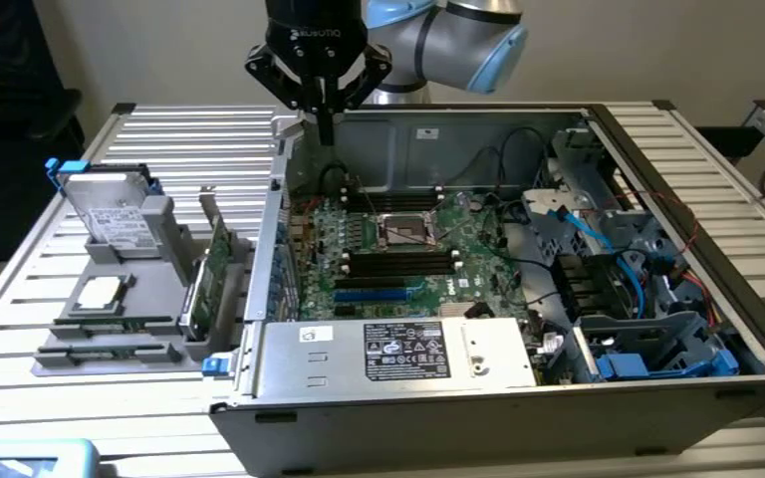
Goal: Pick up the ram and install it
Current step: 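Reach for the ram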
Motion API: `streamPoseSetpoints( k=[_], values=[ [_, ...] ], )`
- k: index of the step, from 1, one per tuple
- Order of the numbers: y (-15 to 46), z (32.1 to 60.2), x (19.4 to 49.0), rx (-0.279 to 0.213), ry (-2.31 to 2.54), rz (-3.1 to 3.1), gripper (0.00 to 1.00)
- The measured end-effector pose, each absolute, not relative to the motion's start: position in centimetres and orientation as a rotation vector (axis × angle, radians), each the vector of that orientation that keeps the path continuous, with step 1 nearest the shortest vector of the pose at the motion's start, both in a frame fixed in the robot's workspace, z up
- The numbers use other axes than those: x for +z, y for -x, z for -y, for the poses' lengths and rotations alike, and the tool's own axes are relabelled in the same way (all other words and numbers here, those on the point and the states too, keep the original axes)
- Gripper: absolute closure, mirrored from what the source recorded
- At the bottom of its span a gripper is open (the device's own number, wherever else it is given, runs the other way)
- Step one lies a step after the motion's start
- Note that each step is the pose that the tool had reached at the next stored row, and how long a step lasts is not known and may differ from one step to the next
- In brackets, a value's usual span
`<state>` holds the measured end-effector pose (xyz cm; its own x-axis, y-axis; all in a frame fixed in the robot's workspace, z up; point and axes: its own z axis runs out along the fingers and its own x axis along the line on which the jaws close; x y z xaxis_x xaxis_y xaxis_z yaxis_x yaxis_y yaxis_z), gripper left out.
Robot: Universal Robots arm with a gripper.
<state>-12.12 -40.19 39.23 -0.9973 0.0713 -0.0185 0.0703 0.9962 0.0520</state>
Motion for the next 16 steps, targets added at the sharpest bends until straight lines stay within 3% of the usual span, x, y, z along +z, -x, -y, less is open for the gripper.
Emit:
streamPoseSetpoints(
  k=[5,16],
  values=[
    [12.1,41.9,38.8,0.096,-0.114,-3.118,0.89],
    [14.9,42.0,37.7,0.096,-0.122,-3.118,0.89]
  ],
)
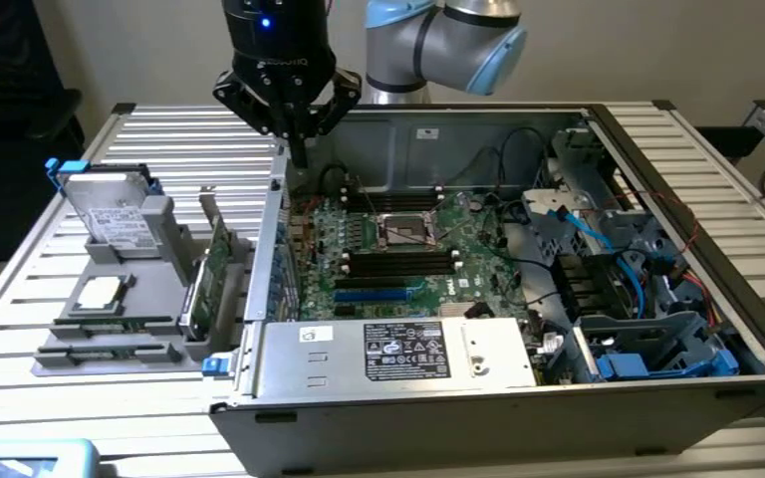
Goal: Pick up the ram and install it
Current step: 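Reach for the ram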
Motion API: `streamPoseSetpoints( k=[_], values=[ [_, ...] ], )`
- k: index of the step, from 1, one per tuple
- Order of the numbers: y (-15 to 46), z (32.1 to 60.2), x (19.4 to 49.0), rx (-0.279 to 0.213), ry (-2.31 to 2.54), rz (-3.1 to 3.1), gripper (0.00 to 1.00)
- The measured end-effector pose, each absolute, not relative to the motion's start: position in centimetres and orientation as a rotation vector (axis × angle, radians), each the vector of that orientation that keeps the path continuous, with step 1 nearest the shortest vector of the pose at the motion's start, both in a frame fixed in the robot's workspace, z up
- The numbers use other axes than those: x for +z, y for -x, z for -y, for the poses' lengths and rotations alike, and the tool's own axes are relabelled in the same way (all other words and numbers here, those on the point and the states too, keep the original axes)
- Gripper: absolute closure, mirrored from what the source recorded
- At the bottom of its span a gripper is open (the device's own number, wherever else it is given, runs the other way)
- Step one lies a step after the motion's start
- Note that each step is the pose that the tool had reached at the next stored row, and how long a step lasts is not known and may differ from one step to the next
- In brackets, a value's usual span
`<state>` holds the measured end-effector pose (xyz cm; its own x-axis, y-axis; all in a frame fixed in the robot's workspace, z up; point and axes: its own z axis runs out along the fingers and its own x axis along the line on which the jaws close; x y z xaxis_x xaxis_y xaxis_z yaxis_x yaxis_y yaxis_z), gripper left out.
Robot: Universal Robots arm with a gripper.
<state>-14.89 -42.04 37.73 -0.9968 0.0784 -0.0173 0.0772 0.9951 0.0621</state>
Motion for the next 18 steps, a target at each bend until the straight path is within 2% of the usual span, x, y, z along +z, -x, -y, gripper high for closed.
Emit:
streamPoseSetpoints(
  k=[18],
  values=[
    [23.1,42.5,36.0,0.096,-0.122,-3.119,0.89]
  ],
)
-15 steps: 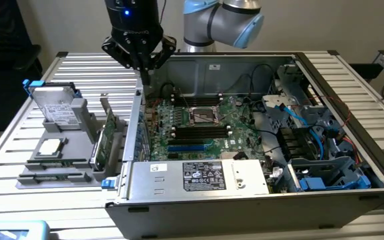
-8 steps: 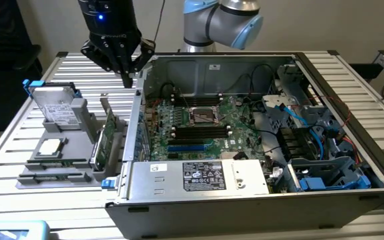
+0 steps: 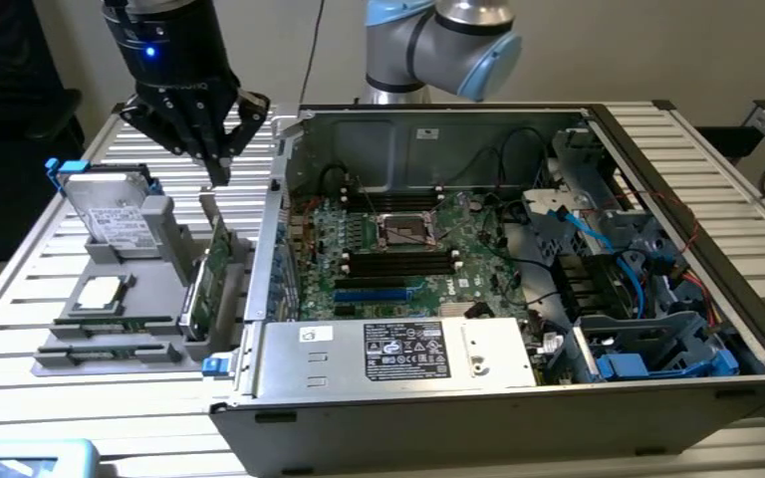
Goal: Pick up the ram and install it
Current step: 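Reach for the ram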
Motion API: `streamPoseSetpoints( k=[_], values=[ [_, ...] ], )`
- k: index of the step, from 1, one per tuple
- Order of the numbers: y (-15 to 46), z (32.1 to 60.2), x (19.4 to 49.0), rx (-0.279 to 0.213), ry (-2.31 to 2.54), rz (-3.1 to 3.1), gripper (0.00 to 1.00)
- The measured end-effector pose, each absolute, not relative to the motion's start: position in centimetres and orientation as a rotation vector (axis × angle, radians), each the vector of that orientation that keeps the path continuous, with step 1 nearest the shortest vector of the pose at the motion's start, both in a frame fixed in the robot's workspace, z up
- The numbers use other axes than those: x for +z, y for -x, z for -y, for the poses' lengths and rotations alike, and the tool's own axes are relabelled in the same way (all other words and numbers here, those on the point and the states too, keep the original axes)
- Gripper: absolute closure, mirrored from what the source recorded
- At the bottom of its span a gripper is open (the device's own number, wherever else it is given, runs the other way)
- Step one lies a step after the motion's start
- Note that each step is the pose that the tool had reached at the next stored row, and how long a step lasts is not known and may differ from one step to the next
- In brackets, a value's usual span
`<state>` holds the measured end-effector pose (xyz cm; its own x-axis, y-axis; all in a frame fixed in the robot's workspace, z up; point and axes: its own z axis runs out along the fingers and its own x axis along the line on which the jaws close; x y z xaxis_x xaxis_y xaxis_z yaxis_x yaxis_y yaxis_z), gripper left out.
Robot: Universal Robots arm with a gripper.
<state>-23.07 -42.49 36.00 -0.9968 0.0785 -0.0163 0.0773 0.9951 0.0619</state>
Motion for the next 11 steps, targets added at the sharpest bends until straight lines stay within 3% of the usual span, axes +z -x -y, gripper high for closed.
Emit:
streamPoseSetpoints(
  k=[11],
  values=[
    [26.3,45.0,35.0,0.098,-0.122,-3.122,0.89]
  ],
)
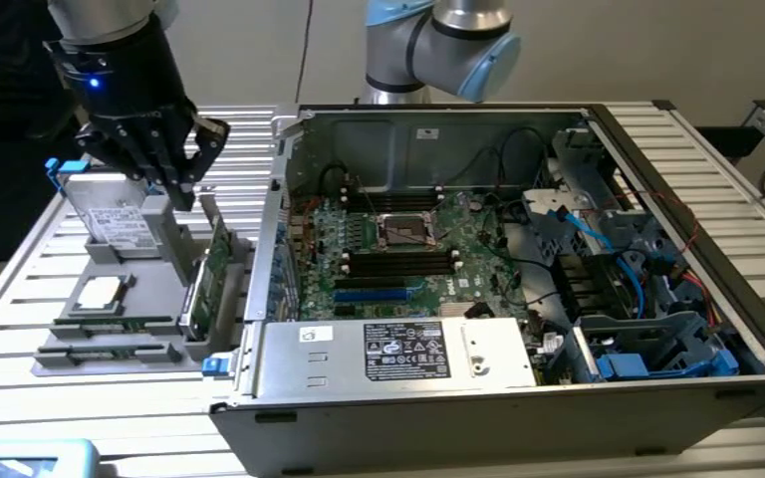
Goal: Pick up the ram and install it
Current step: 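Reach for the ram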
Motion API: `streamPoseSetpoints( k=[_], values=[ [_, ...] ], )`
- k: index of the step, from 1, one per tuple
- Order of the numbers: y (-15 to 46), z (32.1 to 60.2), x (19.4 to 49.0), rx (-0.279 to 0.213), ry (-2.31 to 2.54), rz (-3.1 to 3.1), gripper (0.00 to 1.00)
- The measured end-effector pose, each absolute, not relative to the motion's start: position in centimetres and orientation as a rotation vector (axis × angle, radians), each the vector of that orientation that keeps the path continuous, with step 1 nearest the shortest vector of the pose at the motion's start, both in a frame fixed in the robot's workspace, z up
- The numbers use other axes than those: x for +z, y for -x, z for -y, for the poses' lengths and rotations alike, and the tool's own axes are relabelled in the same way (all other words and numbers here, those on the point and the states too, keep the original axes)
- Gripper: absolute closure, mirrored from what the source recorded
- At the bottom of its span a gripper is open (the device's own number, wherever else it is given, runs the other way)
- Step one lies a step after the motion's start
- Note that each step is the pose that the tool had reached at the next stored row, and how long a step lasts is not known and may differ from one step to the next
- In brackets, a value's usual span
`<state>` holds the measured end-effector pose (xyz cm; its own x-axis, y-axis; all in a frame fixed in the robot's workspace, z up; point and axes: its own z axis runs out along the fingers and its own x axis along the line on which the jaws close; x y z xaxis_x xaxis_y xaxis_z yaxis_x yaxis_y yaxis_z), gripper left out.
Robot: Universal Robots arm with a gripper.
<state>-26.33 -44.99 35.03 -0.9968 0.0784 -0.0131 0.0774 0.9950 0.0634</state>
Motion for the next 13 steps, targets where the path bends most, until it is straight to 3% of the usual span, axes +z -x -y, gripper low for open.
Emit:
streamPoseSetpoints(
  k=[13],
  values=[
    [29.7,46.9,33.9,0.102,-0.123,-3.129,0.89]
  ],
)
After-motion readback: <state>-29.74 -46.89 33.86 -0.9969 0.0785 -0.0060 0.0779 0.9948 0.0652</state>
